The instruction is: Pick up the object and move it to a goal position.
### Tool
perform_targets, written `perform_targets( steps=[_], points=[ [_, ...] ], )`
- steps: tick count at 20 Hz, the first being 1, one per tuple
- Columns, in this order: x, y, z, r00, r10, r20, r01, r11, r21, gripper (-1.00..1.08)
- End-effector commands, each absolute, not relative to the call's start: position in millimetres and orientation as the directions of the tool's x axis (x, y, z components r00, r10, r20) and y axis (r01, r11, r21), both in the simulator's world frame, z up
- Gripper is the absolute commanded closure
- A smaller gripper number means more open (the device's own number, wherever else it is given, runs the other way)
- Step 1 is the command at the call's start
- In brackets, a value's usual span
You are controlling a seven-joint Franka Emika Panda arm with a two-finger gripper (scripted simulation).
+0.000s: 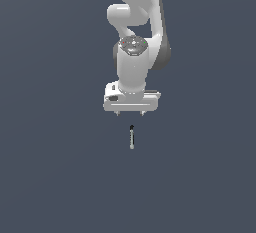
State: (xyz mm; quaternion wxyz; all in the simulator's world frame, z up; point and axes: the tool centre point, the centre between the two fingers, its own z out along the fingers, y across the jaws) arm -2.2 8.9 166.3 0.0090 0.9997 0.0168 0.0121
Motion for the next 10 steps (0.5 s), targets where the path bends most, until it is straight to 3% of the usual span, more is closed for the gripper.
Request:
perform_targets(
  steps=[1, 10],
  points=[
    [-2.2, 8.9, 166.3, 0.999, 0.034, 0.024, 0.033, -0.999, 0.018, -0.92],
    [-16.6, -0.4, 156.0, 1.0, 0.012, -0.023, 0.013, -1.0, 0.02, -0.92]
  ],
)
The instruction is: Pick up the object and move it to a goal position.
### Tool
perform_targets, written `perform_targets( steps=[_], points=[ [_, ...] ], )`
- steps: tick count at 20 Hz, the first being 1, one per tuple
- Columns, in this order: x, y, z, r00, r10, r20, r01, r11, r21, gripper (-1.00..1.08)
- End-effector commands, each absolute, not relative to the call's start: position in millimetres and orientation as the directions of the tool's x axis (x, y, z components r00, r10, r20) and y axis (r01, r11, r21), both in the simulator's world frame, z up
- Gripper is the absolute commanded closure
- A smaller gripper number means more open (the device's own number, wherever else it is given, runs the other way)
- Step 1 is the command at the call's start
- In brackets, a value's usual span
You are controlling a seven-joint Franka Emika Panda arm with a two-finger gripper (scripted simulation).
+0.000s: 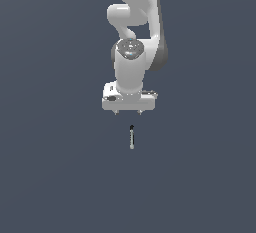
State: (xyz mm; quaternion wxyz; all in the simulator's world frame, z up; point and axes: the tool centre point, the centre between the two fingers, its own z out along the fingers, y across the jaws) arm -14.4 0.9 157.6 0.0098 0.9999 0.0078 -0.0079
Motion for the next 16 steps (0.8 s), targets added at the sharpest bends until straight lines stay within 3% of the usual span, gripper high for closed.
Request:
perform_targets(
  steps=[1, 16],
  points=[
    [-16.8, -0.5, 155.8, 1.0, 0.012, -0.024, 0.012, -1.0, 0.02, -0.92],
    [0.0, 6.0, 125.8, 1.0, 0.008, -0.014, 0.008, -1.0, 0.015, -0.92]
  ],
)
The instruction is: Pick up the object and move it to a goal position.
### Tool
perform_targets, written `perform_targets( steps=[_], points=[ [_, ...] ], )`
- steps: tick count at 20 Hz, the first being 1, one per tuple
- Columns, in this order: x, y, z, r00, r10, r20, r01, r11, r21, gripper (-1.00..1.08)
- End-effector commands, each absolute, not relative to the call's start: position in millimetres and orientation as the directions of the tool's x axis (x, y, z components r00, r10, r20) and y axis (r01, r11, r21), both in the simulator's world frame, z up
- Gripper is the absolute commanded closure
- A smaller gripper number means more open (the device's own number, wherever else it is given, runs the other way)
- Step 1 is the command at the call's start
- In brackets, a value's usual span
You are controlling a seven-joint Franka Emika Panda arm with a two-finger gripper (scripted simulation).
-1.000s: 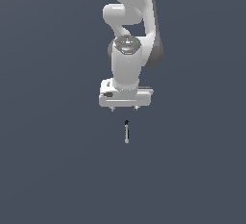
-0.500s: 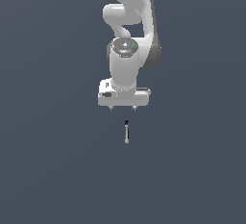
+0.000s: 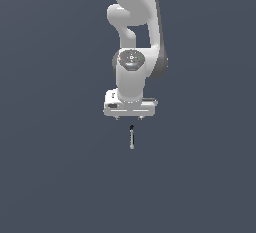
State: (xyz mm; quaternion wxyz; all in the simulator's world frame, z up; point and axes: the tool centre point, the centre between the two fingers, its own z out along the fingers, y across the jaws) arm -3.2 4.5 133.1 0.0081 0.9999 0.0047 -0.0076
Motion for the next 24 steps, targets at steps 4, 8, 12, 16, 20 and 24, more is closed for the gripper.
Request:
perform_targets(
  steps=[4, 8, 12, 16, 20, 24],
  points=[
    [10.8, 10.9, 101.3, 1.0, 0.004, -0.009, 0.004, -1.0, 0.01, -0.92],
    [18.7, 15.2, 80.0, 1.0, 0.0, -0.004, 0.0, -1.0, 0.005, -0.92],
    [23.2, 17.9, 66.2, 1.0, -0.003, -0.001, -0.003, -1.0, 0.002, -0.92],
    [25.0, 19.1, 60.2, 1.0, -0.005, 0.0, -0.005, -1.0, 0.0, -0.92],
    [24.2, 18.9, 59.5, 1.0, -0.004, -0.001, -0.004, -1.0, 0.0, -0.92],
    [24.0, 19.0, 48.3, 1.0, -0.004, -0.001, -0.004, -1.0, 0.0, -0.92]
  ],
)
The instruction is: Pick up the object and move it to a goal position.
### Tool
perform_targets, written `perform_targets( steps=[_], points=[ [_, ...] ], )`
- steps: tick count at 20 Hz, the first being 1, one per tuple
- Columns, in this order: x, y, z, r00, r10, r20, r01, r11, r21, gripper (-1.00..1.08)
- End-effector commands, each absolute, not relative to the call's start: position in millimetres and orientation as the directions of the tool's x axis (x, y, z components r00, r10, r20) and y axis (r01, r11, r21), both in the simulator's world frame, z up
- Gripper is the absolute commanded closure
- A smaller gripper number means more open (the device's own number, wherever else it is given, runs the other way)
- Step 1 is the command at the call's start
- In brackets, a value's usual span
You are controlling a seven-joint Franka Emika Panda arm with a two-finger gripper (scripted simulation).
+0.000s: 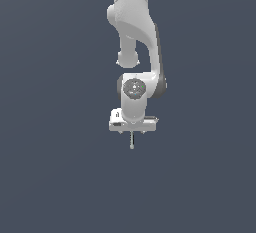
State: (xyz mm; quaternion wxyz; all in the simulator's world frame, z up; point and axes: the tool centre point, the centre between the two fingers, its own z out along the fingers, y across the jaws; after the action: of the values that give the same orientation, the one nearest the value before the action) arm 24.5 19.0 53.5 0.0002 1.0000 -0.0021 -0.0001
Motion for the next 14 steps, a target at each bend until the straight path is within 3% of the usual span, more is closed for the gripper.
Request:
perform_targets(
  steps=[1, 12, 13, 14],
  points=[
    [24.0, 19.1, 43.8, 1.0, -0.004, -0.001, -0.004, -1.0, 0.0, -0.92],
    [24.9, 19.2, 9.7, 1.0, -0.005, 0.0, -0.005, -1.0, 0.0, -0.92],
    [24.9, 19.2, 9.7, 1.0, -0.005, 0.0, -0.005, -1.0, 0.0, 1.08],
    [24.9, 19.2, 9.7, 1.0, -0.005, 0.0, -0.005, -1.0, 0.0, 1.08]
  ],
)
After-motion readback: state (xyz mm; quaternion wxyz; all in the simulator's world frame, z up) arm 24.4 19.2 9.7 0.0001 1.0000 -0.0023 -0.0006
